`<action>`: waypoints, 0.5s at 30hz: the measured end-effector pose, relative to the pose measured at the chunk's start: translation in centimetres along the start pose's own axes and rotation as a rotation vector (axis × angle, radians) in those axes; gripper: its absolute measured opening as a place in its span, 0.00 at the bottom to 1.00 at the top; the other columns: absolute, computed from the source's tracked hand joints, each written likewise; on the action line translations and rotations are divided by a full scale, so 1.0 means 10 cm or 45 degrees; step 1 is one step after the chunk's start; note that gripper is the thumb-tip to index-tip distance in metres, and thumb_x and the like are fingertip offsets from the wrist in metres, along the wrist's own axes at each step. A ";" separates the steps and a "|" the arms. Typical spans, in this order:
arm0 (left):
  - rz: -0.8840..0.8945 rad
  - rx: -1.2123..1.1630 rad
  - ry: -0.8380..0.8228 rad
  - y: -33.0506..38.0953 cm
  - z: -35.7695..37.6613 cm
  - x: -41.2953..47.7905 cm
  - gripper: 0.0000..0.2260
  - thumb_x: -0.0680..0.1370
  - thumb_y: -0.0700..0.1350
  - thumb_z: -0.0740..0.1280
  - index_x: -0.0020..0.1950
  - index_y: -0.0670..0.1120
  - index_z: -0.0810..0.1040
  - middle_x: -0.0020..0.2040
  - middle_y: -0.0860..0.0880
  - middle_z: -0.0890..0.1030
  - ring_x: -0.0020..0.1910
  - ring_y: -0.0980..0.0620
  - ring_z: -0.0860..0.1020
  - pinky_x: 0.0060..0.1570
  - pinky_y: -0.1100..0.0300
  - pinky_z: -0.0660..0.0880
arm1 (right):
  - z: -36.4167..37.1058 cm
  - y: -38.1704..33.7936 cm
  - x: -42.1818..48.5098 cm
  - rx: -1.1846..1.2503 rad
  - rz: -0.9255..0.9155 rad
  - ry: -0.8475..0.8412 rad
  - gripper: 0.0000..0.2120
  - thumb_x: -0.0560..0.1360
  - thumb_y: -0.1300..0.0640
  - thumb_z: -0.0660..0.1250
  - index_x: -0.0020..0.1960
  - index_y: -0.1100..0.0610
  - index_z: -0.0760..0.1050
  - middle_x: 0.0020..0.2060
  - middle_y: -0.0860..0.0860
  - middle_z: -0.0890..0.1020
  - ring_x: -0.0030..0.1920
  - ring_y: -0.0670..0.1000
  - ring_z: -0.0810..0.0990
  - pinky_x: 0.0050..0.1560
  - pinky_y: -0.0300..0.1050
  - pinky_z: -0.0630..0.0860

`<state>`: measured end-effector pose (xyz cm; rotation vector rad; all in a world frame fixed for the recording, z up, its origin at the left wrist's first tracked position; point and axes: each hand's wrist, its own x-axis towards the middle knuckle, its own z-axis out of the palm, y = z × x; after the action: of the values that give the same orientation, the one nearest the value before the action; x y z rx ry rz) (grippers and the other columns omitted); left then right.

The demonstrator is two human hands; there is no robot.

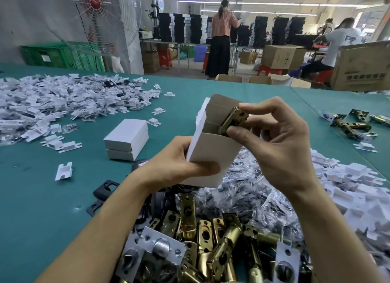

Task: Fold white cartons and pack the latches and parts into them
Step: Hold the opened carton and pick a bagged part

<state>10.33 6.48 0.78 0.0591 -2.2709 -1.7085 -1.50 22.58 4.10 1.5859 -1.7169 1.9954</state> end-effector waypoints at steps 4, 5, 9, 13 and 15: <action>-0.003 -0.032 -0.005 0.02 0.03 -0.01 0.09 0.71 0.42 0.74 0.51 0.48 0.83 0.46 0.50 0.84 0.45 0.55 0.80 0.46 0.64 0.76 | 0.04 -0.05 0.00 -0.072 0.011 -0.067 0.06 0.72 0.59 0.74 0.48 0.52 0.81 0.43 0.48 0.86 0.43 0.46 0.82 0.42 0.41 0.76; -0.006 -0.051 0.008 0.02 0.03 -0.01 0.09 0.71 0.42 0.74 0.50 0.50 0.84 0.46 0.50 0.85 0.45 0.54 0.81 0.46 0.63 0.77 | 0.04 -0.04 0.00 -0.212 0.013 -0.127 0.05 0.73 0.58 0.74 0.48 0.50 0.83 0.44 0.46 0.85 0.45 0.44 0.80 0.44 0.36 0.72; -0.045 -0.212 0.120 -0.01 0.00 -0.01 0.10 0.71 0.42 0.75 0.52 0.48 0.85 0.48 0.47 0.86 0.48 0.51 0.83 0.47 0.58 0.80 | -0.01 -0.04 0.00 -0.568 0.057 -0.183 0.08 0.75 0.52 0.71 0.54 0.46 0.83 0.52 0.46 0.78 0.55 0.44 0.74 0.54 0.35 0.69; -0.020 -0.426 0.172 0.05 -0.03 -0.02 0.16 0.64 0.50 0.81 0.50 0.55 0.86 0.48 0.49 0.86 0.49 0.50 0.84 0.45 0.55 0.82 | -0.13 -0.11 0.05 -0.530 0.055 0.117 0.11 0.78 0.57 0.68 0.56 0.43 0.78 0.53 0.45 0.79 0.49 0.42 0.77 0.46 0.37 0.76; 0.039 -0.540 0.219 0.06 -0.03 -0.02 0.20 0.59 0.54 0.84 0.49 0.56 0.86 0.48 0.50 0.86 0.49 0.51 0.84 0.44 0.53 0.82 | -0.26 -0.10 0.07 -0.536 0.183 0.222 0.12 0.79 0.60 0.66 0.55 0.44 0.79 0.48 0.45 0.82 0.44 0.44 0.80 0.43 0.39 0.79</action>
<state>10.66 6.41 1.39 0.0752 -1.7426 -2.0431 -2.88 24.51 5.70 1.1484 -2.0521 1.6185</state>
